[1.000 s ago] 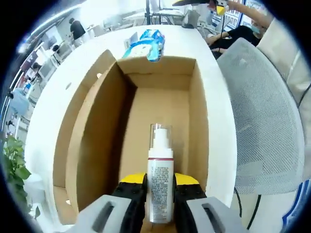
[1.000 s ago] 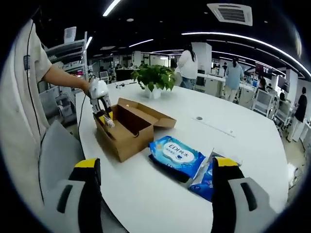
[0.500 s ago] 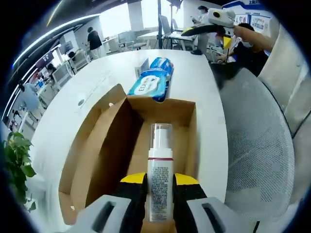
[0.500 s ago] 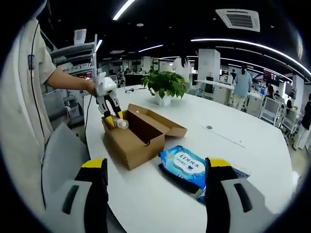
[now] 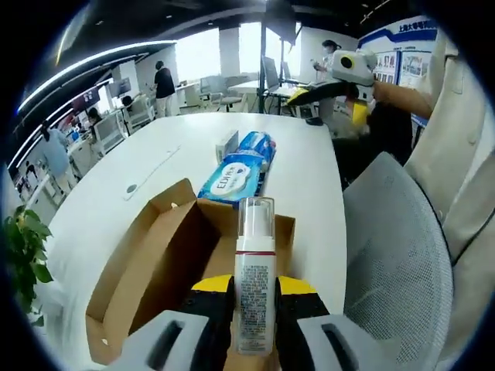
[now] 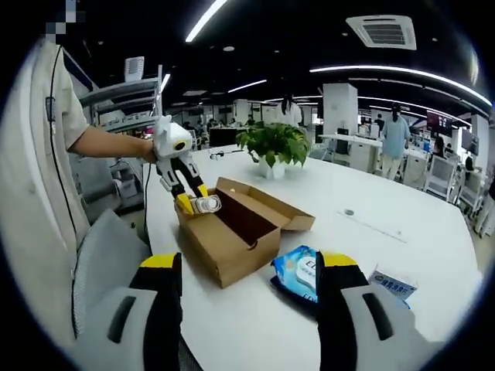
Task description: Operate the shoe box by opening the lid, removing the specified soft item, and placing it in the target area until the item is outside and the box remains undamaged.
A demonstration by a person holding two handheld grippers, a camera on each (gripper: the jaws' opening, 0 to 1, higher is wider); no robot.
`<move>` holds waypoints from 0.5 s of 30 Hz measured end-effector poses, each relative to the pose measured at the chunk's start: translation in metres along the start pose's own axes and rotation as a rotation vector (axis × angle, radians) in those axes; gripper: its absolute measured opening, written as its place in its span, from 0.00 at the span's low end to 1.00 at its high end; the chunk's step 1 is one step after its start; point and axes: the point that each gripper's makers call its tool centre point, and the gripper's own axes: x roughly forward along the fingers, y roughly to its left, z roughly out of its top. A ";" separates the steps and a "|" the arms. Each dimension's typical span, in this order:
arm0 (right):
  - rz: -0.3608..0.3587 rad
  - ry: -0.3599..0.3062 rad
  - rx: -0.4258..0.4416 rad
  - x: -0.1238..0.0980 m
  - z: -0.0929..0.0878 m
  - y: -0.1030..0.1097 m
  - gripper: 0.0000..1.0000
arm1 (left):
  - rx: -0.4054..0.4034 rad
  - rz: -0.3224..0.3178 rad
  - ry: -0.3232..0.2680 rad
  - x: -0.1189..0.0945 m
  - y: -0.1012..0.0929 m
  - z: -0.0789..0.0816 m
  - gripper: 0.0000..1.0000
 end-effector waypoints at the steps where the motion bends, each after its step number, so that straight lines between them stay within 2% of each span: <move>1: 0.006 -0.002 -0.001 0.001 0.001 0.002 0.63 | 0.000 0.000 -0.006 0.000 -0.002 0.002 0.20; 15: 0.045 -0.050 0.031 0.018 0.010 0.018 0.58 | -0.037 -0.015 -0.094 0.002 -0.021 0.021 0.20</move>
